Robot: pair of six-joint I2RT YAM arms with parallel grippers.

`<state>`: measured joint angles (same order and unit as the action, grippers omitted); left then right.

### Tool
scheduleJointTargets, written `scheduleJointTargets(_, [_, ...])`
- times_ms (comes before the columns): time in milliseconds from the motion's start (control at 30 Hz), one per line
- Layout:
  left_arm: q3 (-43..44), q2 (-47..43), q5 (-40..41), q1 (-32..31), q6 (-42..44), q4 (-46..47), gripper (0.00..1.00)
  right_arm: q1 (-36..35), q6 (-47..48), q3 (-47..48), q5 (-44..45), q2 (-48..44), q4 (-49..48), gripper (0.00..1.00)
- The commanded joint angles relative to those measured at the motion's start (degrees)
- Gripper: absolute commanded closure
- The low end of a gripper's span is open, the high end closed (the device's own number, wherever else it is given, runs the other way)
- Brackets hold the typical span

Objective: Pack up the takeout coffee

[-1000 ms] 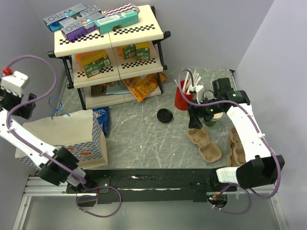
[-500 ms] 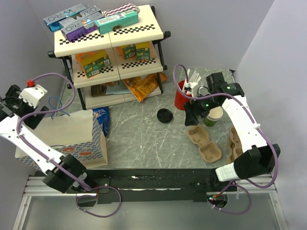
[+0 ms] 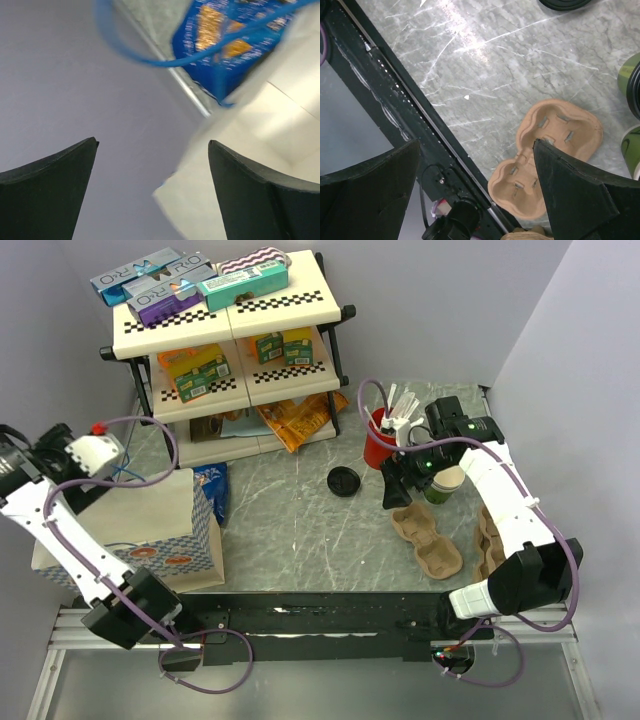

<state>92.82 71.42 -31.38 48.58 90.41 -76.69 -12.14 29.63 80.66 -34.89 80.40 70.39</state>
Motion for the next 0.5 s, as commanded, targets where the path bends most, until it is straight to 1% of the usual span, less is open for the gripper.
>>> scheduleJointTargets(0, [-3.86,-1.72,4.48,-2.34,3.63,-2.15,0.01,-0.43,-0.71,0.81,-2.11,-0.78,-0.25,0.0])
scheduleJointTargets(100, [-3.61,0.21,4.92,-3.22,1.62,-2.06,0.05,-0.69,-0.8,2.3,-2.72,0.37,-0.25,0.0])
scheduleJointTargets(200, [-0.63,2.93,4.57,-3.4,-0.93,-2.15,0.15,-0.95,-0.71,2.83,-2.9,0.99,0.01,0.0])
scheduleJointTargets(233, [0.08,3.89,4.48,-3.58,-1.46,-2.15,0.22,-1.22,-0.62,3.01,-2.9,1.07,0.1,0.0])
scheduleJointTargets(333, [1.31,4.17,4.31,-3.58,-1.91,-2.06,0.32,-1.39,-0.71,2.66,-2.99,0.99,0.01,0.0])
scheduleJointTargets(400, [0.79,3.38,4.31,-3.66,-1.21,-2.06,0.33,-1.39,-0.71,2.39,-3.07,1.07,-0.08,0.0])
scheduleJointTargets(467, [-0.17,2.42,4.48,-3.84,-0.24,-2.06,0.39,-1.57,-0.54,2.48,-3.07,1.25,0.01,0.0])
